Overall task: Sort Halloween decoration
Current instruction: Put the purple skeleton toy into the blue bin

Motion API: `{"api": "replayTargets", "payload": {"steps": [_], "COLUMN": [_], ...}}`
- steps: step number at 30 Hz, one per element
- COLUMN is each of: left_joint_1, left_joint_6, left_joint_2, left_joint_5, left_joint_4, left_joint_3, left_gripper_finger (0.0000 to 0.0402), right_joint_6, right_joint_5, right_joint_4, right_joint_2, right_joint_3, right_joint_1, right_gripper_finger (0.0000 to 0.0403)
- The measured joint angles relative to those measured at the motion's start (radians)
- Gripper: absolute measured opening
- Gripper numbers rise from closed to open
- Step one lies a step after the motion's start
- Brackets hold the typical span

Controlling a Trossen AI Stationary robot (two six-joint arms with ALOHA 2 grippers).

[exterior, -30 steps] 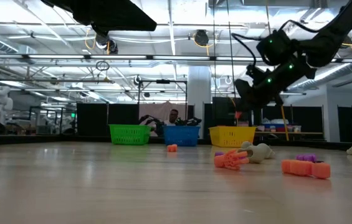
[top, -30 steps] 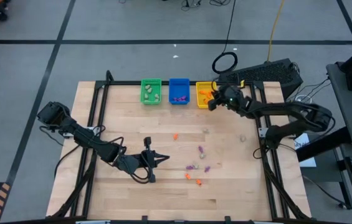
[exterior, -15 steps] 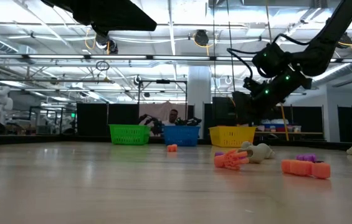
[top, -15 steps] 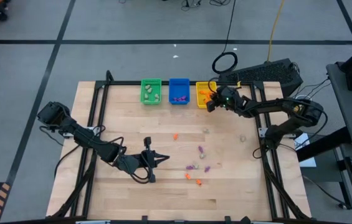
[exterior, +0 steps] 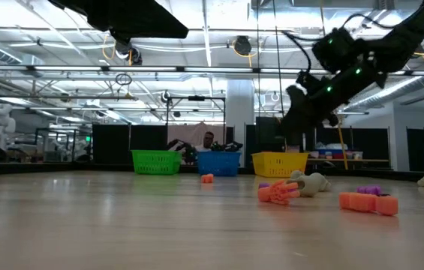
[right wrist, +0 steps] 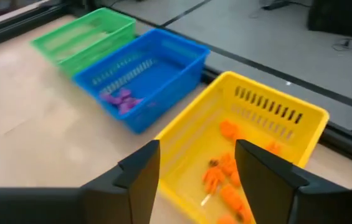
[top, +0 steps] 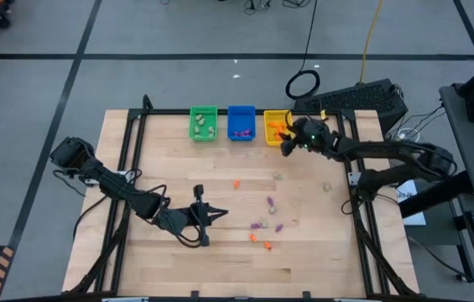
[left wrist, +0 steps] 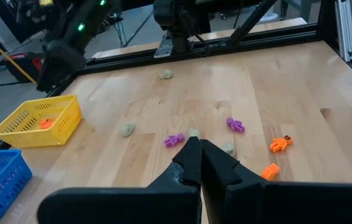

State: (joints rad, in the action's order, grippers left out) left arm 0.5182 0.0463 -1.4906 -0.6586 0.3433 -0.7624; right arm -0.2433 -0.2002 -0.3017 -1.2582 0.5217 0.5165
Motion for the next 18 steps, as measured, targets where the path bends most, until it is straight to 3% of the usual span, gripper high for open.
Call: {"api": "replayTargets", "payload": {"steps": [9, 18], "left_joint_1": [0.000, 0.000], "left_joint_6": [0.027, 0.027], "left_joint_2": [0.000, 0.000], "left_joint_5": [0.000, 0.000], "left_joint_4": [-0.039, -0.037], "left_joint_3": [0.000, 0.000], "left_gripper_finger": [0.0001, 0.0001], "right_joint_6": [-0.087, -0.262], "right_joint_5": [-0.012, -0.165], "right_joint_4": [0.314, 0.340], "right_joint_2": [0.213, 0.206], "right_joint_3": [-0.001, -0.025], "right_joint_1": [-0.300, -0.716], "right_gripper_finger": [0.0203, 0.0203]}}
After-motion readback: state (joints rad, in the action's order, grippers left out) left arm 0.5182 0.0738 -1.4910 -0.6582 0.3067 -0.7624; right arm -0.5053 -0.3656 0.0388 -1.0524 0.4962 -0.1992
